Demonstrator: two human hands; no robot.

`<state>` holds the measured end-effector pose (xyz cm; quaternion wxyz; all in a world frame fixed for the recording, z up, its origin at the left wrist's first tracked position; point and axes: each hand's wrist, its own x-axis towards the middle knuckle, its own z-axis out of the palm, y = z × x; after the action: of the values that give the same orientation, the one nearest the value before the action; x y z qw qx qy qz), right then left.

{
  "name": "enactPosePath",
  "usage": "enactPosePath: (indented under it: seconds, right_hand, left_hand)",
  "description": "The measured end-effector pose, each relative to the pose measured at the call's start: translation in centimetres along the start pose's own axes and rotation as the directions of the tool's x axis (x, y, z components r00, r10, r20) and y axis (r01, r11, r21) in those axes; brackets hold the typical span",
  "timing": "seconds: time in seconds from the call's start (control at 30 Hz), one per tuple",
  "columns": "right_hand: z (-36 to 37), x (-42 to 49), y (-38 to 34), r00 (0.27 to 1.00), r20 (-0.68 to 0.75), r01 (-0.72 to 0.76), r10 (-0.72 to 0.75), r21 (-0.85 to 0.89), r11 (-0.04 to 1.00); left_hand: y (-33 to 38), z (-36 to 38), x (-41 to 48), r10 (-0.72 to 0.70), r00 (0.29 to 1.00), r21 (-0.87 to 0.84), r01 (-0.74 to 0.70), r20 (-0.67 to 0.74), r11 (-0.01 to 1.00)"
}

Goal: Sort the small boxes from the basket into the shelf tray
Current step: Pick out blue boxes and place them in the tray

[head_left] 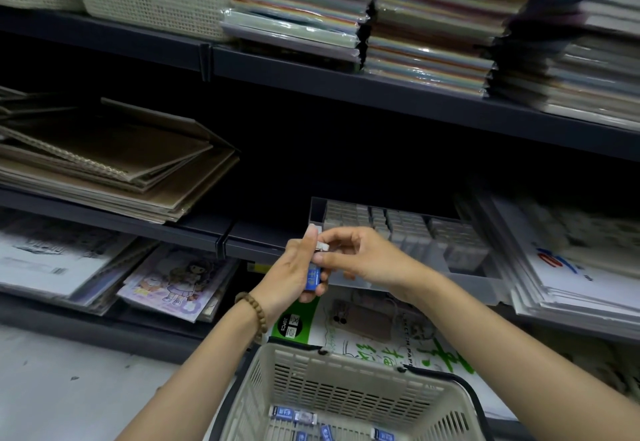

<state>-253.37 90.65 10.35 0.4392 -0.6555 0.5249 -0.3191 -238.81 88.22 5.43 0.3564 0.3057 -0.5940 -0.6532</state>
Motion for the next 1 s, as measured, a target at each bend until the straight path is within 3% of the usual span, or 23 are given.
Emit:
enactPosePath:
  seconds: [0.07, 0.13, 0.2, 0.27, 0.43, 0.53, 0.7, 0.8, 0.87, 1.0]
  right_hand:
    - [-0.5, -0.1, 0.6, 0.999, -0.044, -0.004, 0.006, 0.038, 0.999]
    - [-1.6, -0.1, 1.4, 0.990, -0.136, -0.030, 0.044, 0.103, 0.994]
    - [-3.0, -0.2, 2.2, 0.972, -0.222, -0.047, 0.082, 0.158, 0.986]
    - [-4.0, -0.1, 2.9, 0.959, -0.268, -0.045, 0.096, 0.190, 0.981]
    - [-4.6, 1.0, 3.9, 0.952, -0.276, -0.054, 0.130, 0.268, 0.962]
    - [-4.3, 1.6, 4.0, 0.960, -0.254, -0.062, 0.122, 0.232, 0.971]
    - [-3.2, 3.2, 4.0, 0.973, -0.201, -0.077, 0.109, 0.160, 0.984]
    - [-3.0, 4.2, 3.6, 0.976, -0.160, -0.125, 0.146, 0.136, 0.983]
    - [-2.9, 4.6, 3.4, 0.979, -0.157, -0.114, 0.129, 0.106, 0.988]
    - [-2.2, 4.2, 3.5, 0.975, -0.222, -0.023, 0.013, -0.043, 0.999]
  left_hand:
    - [-0.1, -0.4, 0.2, 0.038, 0.998, 0.049, -0.036, -0.041, 0.998]
    - [-0.6, -1.7, 0.1, 0.166, 0.980, 0.253, -0.135, -0.109, 0.958]
    - [-1.5, -3.6, -0.3, 0.287, 0.952, 0.581, -0.176, -0.105, 0.795]
    - [-2.2, -4.5, -0.6, 0.293, 0.956, 0.796, -0.156, -0.029, 0.585]
    - [-2.2, -4.1, 0.8, 0.223, 0.972, 0.943, -0.140, 0.073, 0.302]
    - [-2.0, -4.5, 1.7, 0.236, 0.971, 0.971, -0.101, 0.048, 0.219]
    - [-2.8, -4.5, 2.0, 0.235, 0.971, 0.961, -0.107, 0.046, 0.254]
    - [-3.1, -4.5, 1.8, 0.226, 0.974, 0.936, -0.107, 0.030, 0.334]
    - [-3.4, -4.3, 1.8, 0.220, 0.975, 0.887, -0.115, 0.015, 0.447]
    - [-4.4, -3.4, 1.8, 0.168, 0.982, 0.600, -0.081, -0.090, 0.796]
